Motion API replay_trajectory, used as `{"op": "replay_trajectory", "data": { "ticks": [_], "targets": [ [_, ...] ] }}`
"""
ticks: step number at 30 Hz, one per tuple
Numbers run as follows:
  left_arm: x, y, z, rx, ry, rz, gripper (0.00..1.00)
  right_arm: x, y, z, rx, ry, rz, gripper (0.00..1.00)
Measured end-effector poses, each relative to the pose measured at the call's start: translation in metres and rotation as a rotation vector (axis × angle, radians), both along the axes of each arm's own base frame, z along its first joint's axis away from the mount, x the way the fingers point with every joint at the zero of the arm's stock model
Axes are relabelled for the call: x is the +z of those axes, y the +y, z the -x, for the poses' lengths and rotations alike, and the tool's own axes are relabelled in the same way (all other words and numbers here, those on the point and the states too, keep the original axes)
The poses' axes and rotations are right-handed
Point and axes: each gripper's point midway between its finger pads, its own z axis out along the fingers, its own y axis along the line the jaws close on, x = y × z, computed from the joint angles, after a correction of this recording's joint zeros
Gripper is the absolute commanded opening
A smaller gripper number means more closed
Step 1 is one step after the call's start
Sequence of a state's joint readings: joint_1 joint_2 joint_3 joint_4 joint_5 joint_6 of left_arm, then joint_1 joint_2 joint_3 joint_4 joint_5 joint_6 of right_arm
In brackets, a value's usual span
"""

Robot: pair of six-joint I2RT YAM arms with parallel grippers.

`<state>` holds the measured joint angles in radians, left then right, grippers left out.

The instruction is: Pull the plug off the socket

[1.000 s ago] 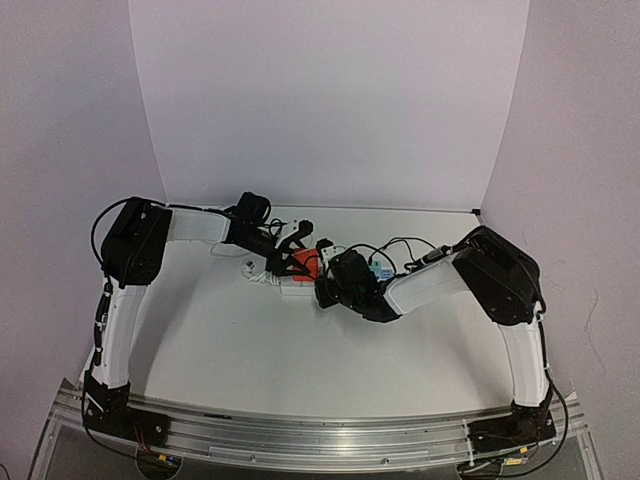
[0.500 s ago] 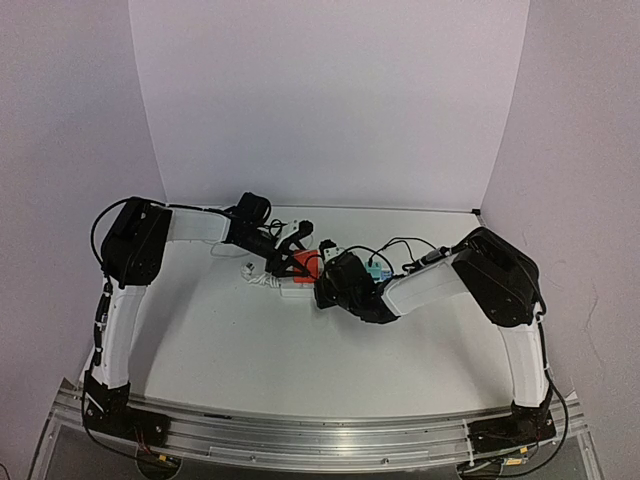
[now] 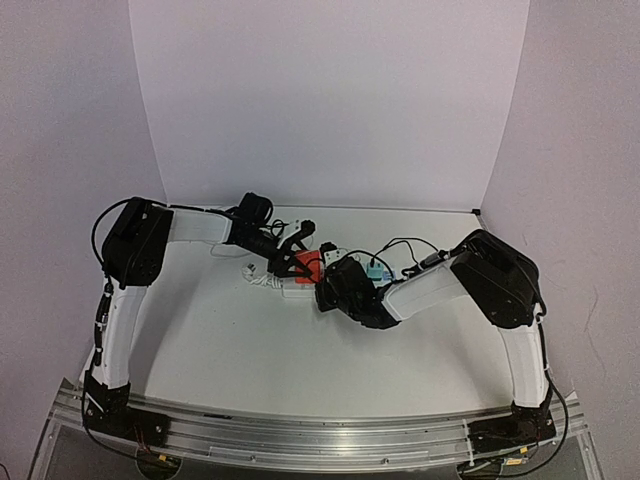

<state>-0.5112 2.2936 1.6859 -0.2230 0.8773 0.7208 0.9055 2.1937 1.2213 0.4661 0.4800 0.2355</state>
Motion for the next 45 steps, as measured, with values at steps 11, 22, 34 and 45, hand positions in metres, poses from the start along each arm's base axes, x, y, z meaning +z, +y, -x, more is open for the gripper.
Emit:
{"op": "replay_trajectory", "data": {
  "ticks": [11, 22, 34, 45],
  "targets": [
    [0.001, -0.002, -0.001, 0.011, 0.003, 0.013, 0.00, 0.000, -0.001, 0.000, 0.001, -0.010, -0.001, 0.12],
    [0.003, -0.003, 0.001, -0.014, -0.027, 0.022, 0.00, 0.000, -0.001, 0.000, 0.001, -0.008, -0.001, 0.12],
    [0.006, -0.002, -0.001, 0.014, 0.031, 0.034, 0.00, -0.001, -0.001, 0.001, 0.003, -0.005, 0.001, 0.13],
    [0.101, -0.007, -0.001, -0.046, -0.069, 0.217, 0.00, -0.001, -0.001, 0.001, 0.003, -0.003, 0.003, 0.13]
  ]
}}
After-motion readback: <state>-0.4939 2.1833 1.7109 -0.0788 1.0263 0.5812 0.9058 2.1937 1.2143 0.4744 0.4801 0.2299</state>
